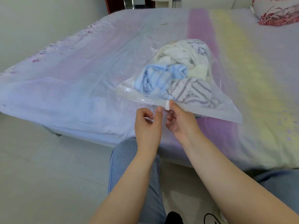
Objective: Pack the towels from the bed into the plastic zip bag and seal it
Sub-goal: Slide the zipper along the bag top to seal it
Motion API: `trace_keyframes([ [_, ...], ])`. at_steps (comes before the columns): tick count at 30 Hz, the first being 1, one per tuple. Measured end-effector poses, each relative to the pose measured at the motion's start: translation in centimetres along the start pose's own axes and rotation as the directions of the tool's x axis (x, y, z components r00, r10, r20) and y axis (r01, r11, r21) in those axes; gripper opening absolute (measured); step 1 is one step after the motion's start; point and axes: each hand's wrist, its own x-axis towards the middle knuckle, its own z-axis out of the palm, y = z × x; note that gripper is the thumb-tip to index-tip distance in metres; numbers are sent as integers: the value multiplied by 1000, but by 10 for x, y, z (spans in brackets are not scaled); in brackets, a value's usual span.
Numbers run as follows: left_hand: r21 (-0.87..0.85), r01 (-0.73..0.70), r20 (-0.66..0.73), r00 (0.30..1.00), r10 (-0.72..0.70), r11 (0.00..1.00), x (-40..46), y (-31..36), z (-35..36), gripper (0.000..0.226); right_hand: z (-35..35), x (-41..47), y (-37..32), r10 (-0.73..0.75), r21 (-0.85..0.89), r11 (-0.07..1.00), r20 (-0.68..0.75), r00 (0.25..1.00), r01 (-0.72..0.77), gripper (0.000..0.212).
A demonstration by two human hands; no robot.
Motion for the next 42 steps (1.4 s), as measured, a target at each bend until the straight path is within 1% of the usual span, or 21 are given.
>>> trace_keyframes([
  [1, 61, 77, 140, 987, -85, 995, 5, 0, 3, 33, -2, 0, 3, 2, 16, 1000, 7, 1000, -2, 13],
  [2, 114, 121, 263, 953, -148, 986, 8, 3, 6, 41, -3, 1, 6, -2, 37, 999, 19, 1000, 1, 14],
  [3, 129, 145, 338, 924, -181, 981, 12, 6, 10, 48, -4, 2, 9, -11, 57, 998, 30, 999, 9, 15],
  [5, 70, 197, 394, 895, -209, 978, 14, 15, 19, 54, -7, 1, 8, -21, 79, 997, 50, 999, 17, 17],
  [7, 15, 247, 454, 862, -226, 969, 17, 22, 24, 53, -11, 1, 3, -38, 77, 996, 59, 998, 33, 30],
  [9, -5, 302, 529, 810, -254, 953, 18, 25, 26, 52, -17, 0, -3, -80, 38, 996, 73, 994, 78, 36],
  [11, -12, 359, 560, 776, -291, 933, 17, 27, 30, 57, -22, -3, -4, -113, -2, 994, 81, 990, 113, 41],
  [12, -28, 379, 548, 780, -303, 925, 15, 28, 33, 60, -25, -4, -4, -122, 1, 992, 78, 989, 122, 43],
  [13, -41, 386, 531, 790, -307, 922, 14, 28, 37, 57, -27, -4, -4, -129, 20, 992, 73, 989, 128, 44],
  [16, -17, 354, 508, 808, -297, 935, 8, 29, 48, 43, -37, -2, -4, -134, 83, 988, 43, 990, 130, 41],
  [18, -11, 329, 500, 820, -280, 944, 6, 27, 55, 43, -40, 1, -5, -154, 101, 983, 4, 988, 153, 42],
  [20, -48, 329, 469, 841, -270, 943, 4, 24, 57, 45, -40, 0, -4, -169, 117, 978, -26, 985, 171, 45],
  [22, -128, 364, 443, 853, -275, 922, 1, 26, 58, 46, -37, -1, -7, -145, 186, 971, -34, 989, 148, 45],
  [23, -193, 401, 428, 856, -291, 896, 1, 28, 57, 46, -35, -2, -9, -115, 246, 962, -30, 993, 119, 43],
  [25, -333, 475, 384, 857, -343, 815, 4, 32, 53, 47, -30, -1, -13, -65, 362, 930, -24, 998, 70, 37],
  [27, -456, 495, 332, 865, -375, 739, 9, 33, 46, 50, -27, 0, -15, -57, 409, 910, -42, 997, 69, 32],
  [29, -524, 465, 282, 885, -370, 714, 15, 30, 37, 53, -27, 0, -16, -72, 393, 915, -56, 996, 89, 28],
  [33, -510, 419, 215, 908, -360, 751, 23, 20, 15, 58, -29, -3, -13, -60, 365, 928, -63, 996, 79, 24],
  [36, -553, 393, 162, 915, -369, 734, 27, 19, 6, 55, -22, -2, -11, -25, 406, 912, -68, 997, 50, 31],
  [39, -598, 351, 103, 925, -365, 721, 33, 20, 1, 56, -15, -1, -13, -8, 463, 885, -64, 998, 36, 36],
  [42, -607, 341, 60, 920, -386, 718, 38, 20, -4, 49, -15, 1, -15, 9, 481, 877, -53, 999, 18, 32],
])
